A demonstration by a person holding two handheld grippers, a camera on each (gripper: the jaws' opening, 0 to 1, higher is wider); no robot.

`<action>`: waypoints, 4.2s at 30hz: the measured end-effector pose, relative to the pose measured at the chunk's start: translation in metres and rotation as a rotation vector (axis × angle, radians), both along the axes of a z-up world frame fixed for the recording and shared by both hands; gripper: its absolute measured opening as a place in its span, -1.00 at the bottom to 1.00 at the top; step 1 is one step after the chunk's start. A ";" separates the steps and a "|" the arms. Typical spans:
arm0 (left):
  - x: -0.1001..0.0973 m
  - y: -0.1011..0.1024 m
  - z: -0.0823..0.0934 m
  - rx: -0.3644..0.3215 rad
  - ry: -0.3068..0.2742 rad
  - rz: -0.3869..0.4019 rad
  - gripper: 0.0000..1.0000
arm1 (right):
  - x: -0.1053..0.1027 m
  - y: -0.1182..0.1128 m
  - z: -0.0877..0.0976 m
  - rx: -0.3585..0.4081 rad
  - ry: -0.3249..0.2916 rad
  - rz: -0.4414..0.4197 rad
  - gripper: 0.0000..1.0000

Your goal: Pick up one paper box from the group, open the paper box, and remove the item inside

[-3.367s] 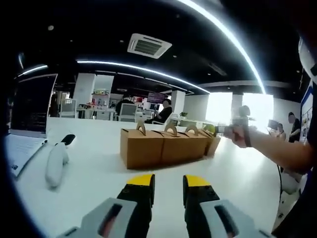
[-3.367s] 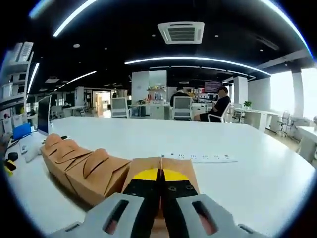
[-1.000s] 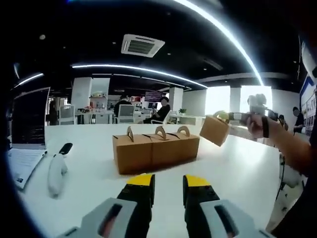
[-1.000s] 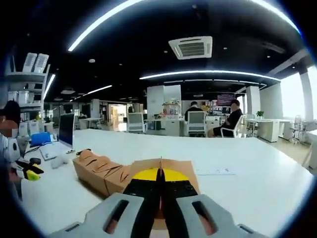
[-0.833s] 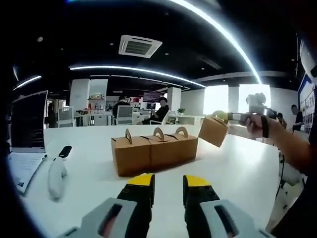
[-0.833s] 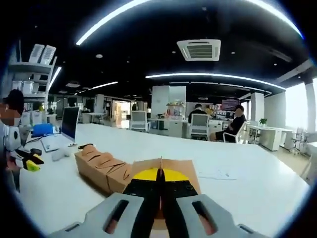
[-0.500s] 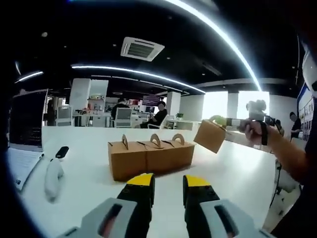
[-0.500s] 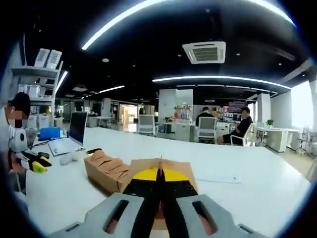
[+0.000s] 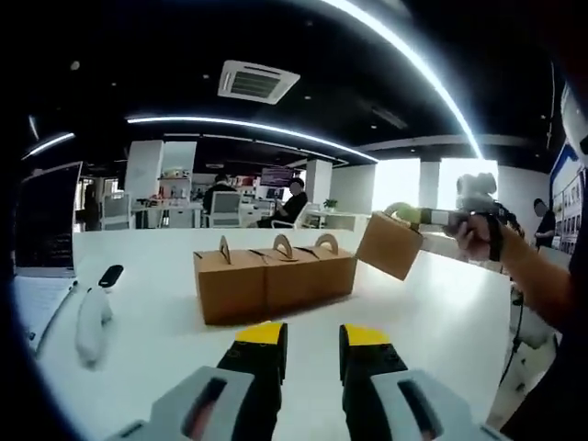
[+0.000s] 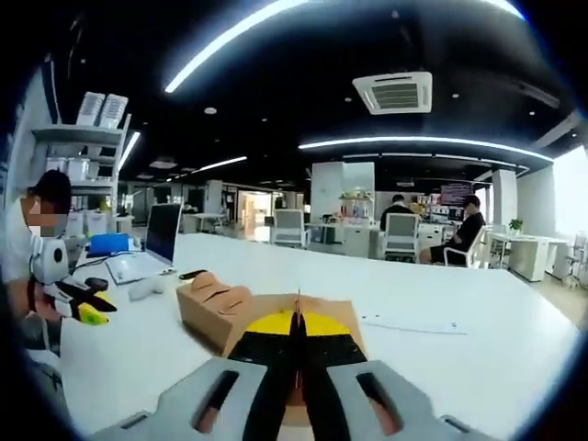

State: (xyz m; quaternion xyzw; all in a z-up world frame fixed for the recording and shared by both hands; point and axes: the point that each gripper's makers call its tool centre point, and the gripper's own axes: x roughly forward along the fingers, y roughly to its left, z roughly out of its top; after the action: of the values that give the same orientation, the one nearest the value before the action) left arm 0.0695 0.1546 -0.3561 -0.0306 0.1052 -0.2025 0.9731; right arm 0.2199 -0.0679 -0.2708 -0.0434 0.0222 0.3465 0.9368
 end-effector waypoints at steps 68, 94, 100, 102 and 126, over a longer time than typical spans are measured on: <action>-0.006 -0.004 -0.010 0.027 0.014 -0.005 -0.51 | -0.080 0.115 -0.061 -0.175 0.134 0.537 -0.95; -0.017 0.005 -0.010 -0.005 0.014 -0.007 -0.51 | -0.091 0.126 -0.069 -0.255 0.137 0.635 -0.95; -0.016 0.009 -0.012 -0.012 0.018 0.008 -0.51 | -0.091 0.127 -0.072 -0.270 0.143 0.654 -0.95; -0.016 0.010 -0.012 -0.014 0.018 0.009 -0.51 | -0.091 0.128 -0.073 -0.276 0.144 0.661 -0.95; -0.014 0.014 -0.023 -0.026 0.043 0.014 -0.51 | -0.111 0.132 -0.074 -0.405 0.103 0.799 -0.95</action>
State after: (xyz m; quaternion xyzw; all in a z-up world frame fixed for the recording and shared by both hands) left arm 0.0556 0.1690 -0.3794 -0.0481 0.1231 -0.1966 0.9715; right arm 0.1092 0.0641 -0.3445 -0.2138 0.1175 0.6713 0.6999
